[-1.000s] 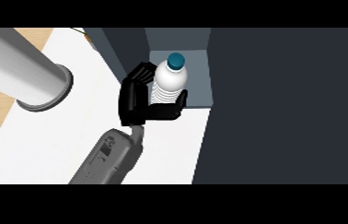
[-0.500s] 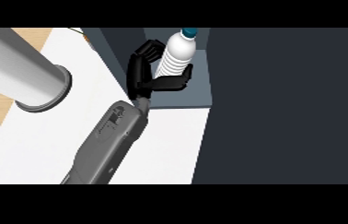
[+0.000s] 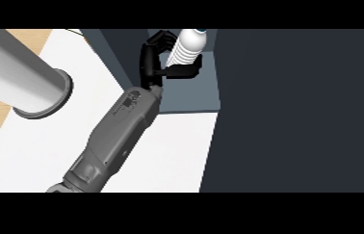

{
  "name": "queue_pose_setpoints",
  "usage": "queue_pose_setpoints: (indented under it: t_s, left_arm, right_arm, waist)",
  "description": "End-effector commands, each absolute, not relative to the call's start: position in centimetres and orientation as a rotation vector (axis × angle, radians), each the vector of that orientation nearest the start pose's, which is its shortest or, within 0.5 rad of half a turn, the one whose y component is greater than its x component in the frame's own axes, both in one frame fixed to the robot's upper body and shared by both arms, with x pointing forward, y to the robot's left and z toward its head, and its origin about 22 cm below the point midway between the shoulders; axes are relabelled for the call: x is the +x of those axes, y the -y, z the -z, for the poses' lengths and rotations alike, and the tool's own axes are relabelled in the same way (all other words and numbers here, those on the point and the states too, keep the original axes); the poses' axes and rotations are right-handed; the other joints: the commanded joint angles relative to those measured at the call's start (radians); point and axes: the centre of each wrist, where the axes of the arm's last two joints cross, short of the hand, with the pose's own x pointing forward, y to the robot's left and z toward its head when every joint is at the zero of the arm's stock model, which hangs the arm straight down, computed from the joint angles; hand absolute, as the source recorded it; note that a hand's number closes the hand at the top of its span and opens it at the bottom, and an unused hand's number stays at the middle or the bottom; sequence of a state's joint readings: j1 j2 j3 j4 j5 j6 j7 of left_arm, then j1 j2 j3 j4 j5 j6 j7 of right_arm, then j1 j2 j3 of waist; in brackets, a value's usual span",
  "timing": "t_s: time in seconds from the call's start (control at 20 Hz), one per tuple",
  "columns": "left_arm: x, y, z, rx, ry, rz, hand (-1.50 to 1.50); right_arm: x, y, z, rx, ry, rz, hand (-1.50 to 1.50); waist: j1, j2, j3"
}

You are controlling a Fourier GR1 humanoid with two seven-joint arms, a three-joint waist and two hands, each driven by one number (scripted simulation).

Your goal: Pick up the bottled water, place it into the cabinet and close the cabinet

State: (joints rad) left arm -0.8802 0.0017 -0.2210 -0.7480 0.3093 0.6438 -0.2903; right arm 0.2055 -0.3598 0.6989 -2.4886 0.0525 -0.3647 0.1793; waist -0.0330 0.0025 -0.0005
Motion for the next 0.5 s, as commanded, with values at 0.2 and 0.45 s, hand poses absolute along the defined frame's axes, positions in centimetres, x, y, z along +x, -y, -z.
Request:
queue_pose_setpoints:
  t_s: [0.2, 0.45]
  left_arm:
    - [41.9, -7.7, -5.5, 0.394, 1.741, 0.015, 1.5]
    - [42.5, -8.7, -4.4, 0.445, 1.715, -0.003, 1.5]
  right_arm:
    - [9.1, 17.7, -17.6, 0.332, 1.974, -0.223, -1.5]
    - [8.6, 17.2, -16.7, 0.347, 1.987, -0.224, -1.5]
  waist:
    - [-0.005, 0.005, 0.001]
    - [-0.03, 0.011, 0.0]
